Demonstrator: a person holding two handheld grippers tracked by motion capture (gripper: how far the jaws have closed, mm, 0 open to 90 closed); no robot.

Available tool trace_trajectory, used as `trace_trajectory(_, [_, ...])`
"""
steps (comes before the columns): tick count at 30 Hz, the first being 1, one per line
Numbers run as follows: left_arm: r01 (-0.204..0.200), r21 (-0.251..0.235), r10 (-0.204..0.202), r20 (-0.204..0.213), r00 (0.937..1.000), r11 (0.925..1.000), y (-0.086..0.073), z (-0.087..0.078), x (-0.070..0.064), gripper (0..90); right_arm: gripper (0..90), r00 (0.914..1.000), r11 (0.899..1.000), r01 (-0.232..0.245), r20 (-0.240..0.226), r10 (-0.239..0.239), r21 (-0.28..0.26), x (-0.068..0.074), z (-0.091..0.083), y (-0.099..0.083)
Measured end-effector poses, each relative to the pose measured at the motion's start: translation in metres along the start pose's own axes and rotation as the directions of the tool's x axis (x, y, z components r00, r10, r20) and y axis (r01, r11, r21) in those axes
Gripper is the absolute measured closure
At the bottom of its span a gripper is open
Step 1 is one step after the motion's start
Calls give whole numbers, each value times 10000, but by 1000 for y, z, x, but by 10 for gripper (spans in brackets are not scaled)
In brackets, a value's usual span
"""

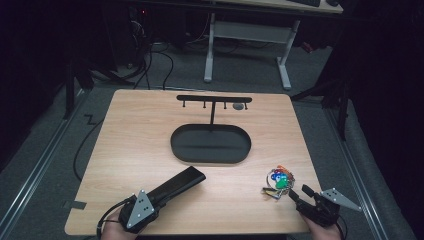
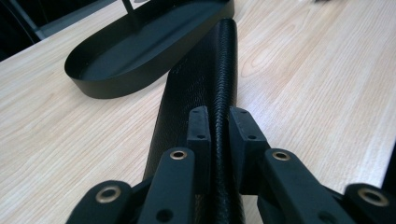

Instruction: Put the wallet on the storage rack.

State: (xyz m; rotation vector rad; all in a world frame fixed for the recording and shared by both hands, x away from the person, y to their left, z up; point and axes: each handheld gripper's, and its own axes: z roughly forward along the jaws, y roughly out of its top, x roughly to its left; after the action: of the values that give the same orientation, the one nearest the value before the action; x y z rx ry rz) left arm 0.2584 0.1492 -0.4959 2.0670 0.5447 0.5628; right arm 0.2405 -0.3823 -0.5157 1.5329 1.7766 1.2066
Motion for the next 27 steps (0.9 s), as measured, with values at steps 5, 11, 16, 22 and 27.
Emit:
trace_trajectory(5, [130, -139, -127, 198, 9997, 9998, 2, -2, -1, 804, 386, 10000, 10000, -16, 3, 16, 9, 0, 0, 0])
trace_trajectory(11, [341, -363, -324, 471, 9984, 9988, 4, -6, -4, 805, 385, 10000, 10000, -20, 6, 20, -14, 0, 0, 0])
trace_trajectory(16, [774, -581, -745, 496, 9960, 9953, 2, -8, 3, 805, 385, 10000, 10000, -34, 9, 34, -23, 0, 0, 0])
trace_trajectory(22, [1012, -681, -985, 413, 9943, 9925, 1, -9, 7, 804, 385, 10000, 10000, -22, 8, 22, -24, 0, 0, 0])
trace_trajectory(27, [1452, -766, -1414, 527, 9886, 9864, 0, -11, 12, 807, 385, 10000, 10000, -18, -2, 18, 8, 0, 0, 0])
